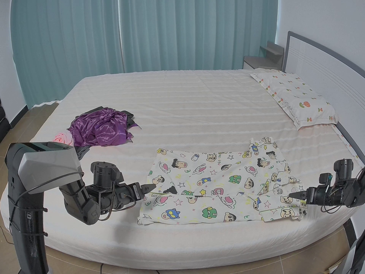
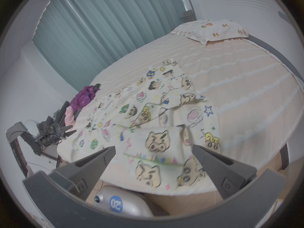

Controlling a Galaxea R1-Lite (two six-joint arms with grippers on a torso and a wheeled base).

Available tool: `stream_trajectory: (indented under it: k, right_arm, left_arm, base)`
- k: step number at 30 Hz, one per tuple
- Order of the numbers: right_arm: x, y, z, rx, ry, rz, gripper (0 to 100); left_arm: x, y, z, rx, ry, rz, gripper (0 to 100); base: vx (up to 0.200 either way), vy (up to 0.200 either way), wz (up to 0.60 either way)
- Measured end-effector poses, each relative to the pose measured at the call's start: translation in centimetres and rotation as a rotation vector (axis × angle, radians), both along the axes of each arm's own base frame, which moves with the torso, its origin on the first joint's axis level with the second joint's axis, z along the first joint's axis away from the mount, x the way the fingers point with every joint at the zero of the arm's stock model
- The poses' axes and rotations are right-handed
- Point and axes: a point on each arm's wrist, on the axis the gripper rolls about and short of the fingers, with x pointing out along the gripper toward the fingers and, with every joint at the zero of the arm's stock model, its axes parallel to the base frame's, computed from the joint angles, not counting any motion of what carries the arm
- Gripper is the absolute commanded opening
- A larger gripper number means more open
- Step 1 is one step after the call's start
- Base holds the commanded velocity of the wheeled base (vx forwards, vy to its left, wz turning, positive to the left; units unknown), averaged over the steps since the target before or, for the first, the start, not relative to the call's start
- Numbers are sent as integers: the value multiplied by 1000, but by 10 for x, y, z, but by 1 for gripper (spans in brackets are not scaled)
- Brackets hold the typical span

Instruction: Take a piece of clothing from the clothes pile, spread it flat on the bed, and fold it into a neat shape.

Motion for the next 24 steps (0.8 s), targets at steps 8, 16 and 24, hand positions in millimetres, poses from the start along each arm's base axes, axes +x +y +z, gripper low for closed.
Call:
stream_trajectory:
  k: [8, 16, 24]
  right_arm:
    - [41, -12, -32, 2, 23, -4, 100]
    - [49, -12, -50, 54, 46, 38, 100]
    - [50, -9, -56, 79, 57, 58, 0]
  left_arm:
    - [2, -2, -17, 21, 55, -93, 100]
    - [-2, -2, -25, 15, 92, -140, 100]
    - [1, -9, -25, 9, 82, -155, 0]
  base:
    - [0, 0, 0]
    - [0, 0, 0]
    - [0, 0, 0]
